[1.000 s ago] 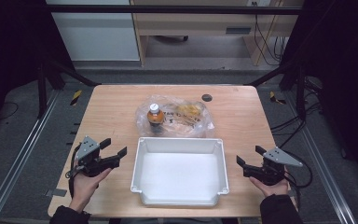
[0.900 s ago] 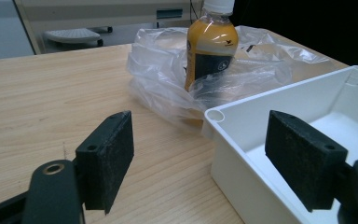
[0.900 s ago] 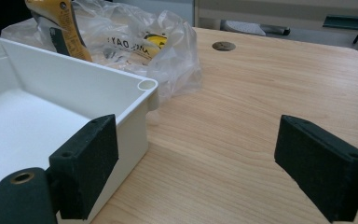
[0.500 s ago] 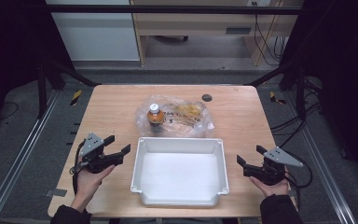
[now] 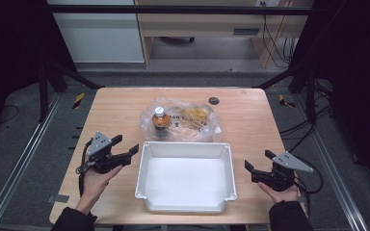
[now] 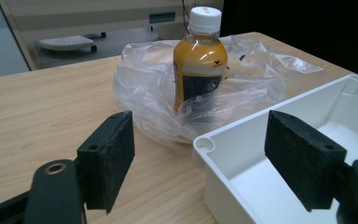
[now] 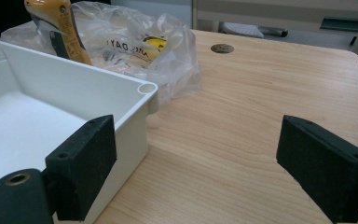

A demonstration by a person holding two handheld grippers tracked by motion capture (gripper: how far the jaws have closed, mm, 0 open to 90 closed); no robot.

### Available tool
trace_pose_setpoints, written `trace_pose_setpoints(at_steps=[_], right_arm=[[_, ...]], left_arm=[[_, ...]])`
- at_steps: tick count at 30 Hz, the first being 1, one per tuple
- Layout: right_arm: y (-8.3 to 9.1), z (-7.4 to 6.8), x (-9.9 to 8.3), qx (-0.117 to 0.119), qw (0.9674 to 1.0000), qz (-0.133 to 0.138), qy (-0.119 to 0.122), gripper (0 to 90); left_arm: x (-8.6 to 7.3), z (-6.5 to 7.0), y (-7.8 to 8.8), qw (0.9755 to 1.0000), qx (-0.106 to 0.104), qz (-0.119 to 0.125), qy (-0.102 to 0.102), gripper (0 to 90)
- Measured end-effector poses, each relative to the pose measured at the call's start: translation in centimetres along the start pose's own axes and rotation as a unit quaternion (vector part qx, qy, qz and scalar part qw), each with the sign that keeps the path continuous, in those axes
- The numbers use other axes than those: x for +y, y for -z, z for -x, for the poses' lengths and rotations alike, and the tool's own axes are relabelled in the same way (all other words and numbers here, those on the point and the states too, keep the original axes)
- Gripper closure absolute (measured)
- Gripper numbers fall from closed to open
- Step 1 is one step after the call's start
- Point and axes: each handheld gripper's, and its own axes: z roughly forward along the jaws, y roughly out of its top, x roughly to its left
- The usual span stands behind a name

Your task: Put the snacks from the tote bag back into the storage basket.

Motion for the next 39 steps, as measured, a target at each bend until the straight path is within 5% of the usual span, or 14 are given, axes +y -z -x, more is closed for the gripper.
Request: trace_pose_setpoints(at_steps=[39], right_arm=[[-0.1, -0.1, 0.0, 0.003, 1.0, -0.002, 0.003, 12.6]], left_arm=[[2.9, 1.6, -2.9, 0.9997, -0.011, 0.018, -0.013, 25.9]])
